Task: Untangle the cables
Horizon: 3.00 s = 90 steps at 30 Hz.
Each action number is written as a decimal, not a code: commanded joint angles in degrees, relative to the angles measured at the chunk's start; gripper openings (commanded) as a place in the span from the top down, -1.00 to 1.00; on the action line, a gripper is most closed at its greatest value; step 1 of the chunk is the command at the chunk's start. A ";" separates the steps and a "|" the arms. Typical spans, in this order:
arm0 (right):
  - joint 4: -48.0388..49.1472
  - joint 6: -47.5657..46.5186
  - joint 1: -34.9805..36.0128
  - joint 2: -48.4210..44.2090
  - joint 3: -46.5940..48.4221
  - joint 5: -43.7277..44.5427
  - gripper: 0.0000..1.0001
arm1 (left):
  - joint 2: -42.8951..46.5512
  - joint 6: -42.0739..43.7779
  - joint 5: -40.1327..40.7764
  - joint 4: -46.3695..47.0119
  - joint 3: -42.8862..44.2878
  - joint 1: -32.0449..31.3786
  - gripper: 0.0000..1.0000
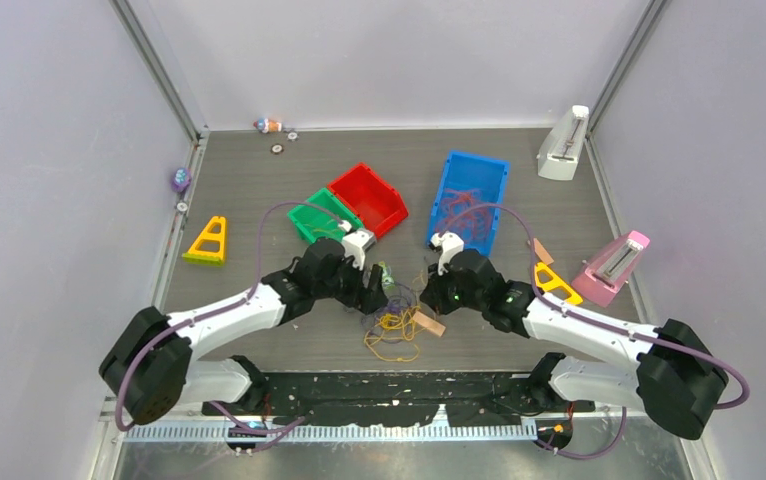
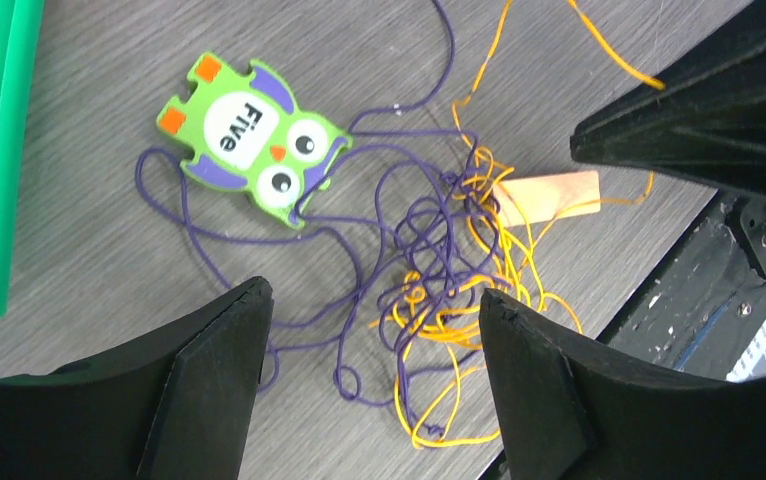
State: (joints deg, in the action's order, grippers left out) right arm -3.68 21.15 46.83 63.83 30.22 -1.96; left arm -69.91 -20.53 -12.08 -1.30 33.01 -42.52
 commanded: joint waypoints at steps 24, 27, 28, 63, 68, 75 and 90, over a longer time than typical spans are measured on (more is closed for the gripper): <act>-5.49 4.53 0.28 -7.23 -0.26 15.82 0.89 | -11.55 -0.59 -3.49 1.60 8.18 -3.44 1.00; -8.06 5.37 0.21 -10.66 -0.90 20.58 0.89 | -4.29 0.41 3.11 -2.82 7.26 -3.37 1.00; -8.59 5.56 0.16 -12.13 -1.31 21.29 0.89 | -2.21 0.45 4.98 -3.86 6.71 -3.29 1.00; -36.11 25.16 -1.74 -34.29 -0.18 50.41 0.90 | 55.57 -20.26 42.12 -38.48 -4.01 13.17 1.00; -34.51 22.10 -1.78 -36.01 -0.40 47.27 0.89 | 57.79 -18.01 38.08 -38.32 -3.47 13.20 1.00; -24.04 7.08 -1.83 -32.03 -0.95 25.41 -0.76 | 54.02 -13.42 23.03 -29.66 -3.96 13.17 1.00; 0.39 -6.42 6.16 0.65 8.39 -2.41 -0.99 | 42.65 -8.00 10.49 -17.40 -1.13 13.17 1.00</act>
State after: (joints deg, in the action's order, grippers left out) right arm -12.95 17.85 51.03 58.13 32.67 -1.54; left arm -26.94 -30.83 0.32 -23.51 28.75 -29.56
